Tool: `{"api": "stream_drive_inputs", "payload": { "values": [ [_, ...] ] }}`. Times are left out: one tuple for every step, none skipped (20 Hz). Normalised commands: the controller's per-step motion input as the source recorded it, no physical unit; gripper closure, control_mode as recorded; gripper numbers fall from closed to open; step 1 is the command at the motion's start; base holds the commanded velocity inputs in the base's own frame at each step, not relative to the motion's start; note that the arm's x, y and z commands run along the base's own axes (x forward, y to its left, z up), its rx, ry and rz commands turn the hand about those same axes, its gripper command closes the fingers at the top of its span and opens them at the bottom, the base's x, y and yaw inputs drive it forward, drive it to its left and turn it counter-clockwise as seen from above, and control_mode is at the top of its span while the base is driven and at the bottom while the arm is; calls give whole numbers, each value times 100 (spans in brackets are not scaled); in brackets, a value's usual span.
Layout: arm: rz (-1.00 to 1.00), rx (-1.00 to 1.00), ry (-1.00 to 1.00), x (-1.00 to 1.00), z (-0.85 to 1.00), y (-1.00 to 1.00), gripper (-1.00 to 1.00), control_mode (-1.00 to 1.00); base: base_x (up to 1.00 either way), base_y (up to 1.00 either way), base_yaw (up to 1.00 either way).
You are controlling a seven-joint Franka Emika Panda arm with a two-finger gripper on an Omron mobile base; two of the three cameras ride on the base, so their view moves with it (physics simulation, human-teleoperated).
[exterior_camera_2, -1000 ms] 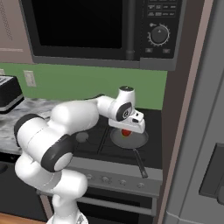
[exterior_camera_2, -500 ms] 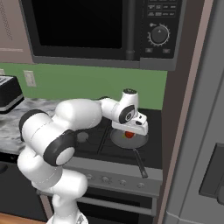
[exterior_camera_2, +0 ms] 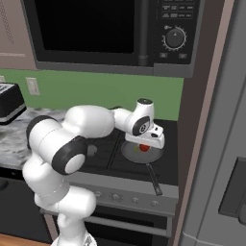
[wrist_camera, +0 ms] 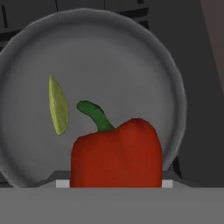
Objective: Put the lemon wedge and bell pepper in the pan. Then turn on the front right burner and set the heat to medium.
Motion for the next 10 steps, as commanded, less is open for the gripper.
{"api": "stream_drive_inputs", "payload": {
  "values": [
    [0, 0, 2, 24, 0, 0, 100, -100, 0, 0, 0],
    [0, 0, 1, 21, 0, 0, 100, -100, 0, 0, 0],
    [0, 0, 2, 19, 0, 0, 100, -100, 0, 0, 0],
    [0, 0, 1, 12, 0, 0, 100, -100, 0, 0, 0],
    [0, 0, 1, 10, 0, 0, 100, -100, 0, 0, 0],
    [0, 0, 1, 11, 0, 0, 100, -100, 0, 0, 0],
    [0, 0, 1, 10, 0, 0, 100, -100, 0, 0, 0],
    [0, 0, 1, 6, 0, 0, 100, -100, 0, 0, 0],
    [0, 0, 1, 1, -3, 0, 100, -100, 0, 0, 0],
    [0, 0, 1, 0, -9, 0, 100, -100, 0, 0, 0]
  ]
}}
